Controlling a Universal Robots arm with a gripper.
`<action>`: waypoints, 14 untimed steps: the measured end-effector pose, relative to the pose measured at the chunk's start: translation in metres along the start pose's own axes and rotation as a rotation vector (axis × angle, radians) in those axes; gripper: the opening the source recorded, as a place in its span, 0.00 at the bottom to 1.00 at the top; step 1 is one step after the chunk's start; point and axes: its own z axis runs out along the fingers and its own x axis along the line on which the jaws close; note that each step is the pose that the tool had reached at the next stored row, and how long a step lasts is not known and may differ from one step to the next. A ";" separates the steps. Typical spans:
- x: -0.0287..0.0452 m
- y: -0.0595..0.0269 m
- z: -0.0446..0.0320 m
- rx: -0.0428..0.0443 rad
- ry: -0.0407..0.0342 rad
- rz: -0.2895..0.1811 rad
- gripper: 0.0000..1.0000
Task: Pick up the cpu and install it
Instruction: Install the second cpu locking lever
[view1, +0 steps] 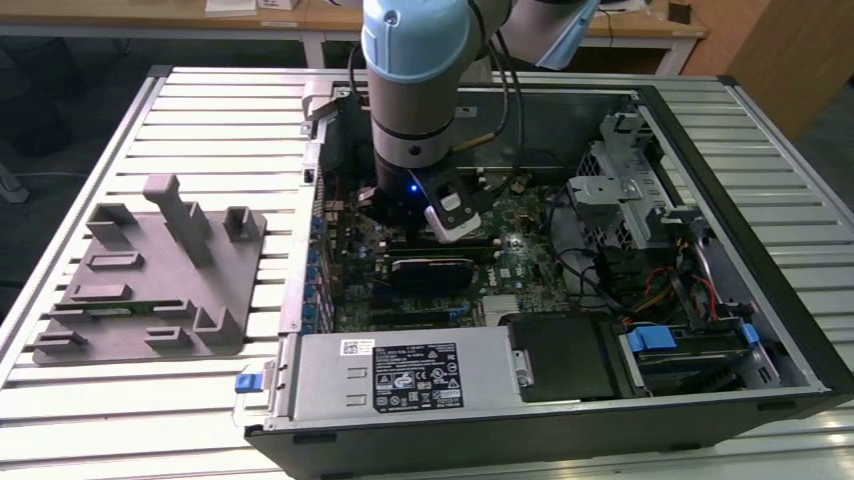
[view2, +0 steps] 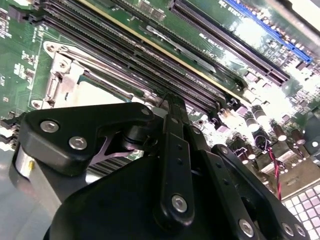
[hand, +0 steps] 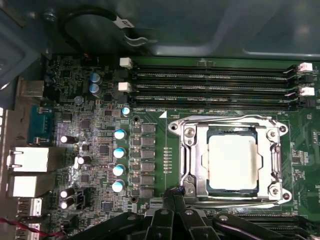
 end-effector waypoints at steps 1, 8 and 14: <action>0.0007 0.0000 0.0000 0.0000 0.0000 0.000 0.11; 0.0028 0.0000 -0.0001 0.0014 0.0001 0.000 0.11; 0.0027 0.0005 -0.0032 0.0116 -0.0003 0.000 0.11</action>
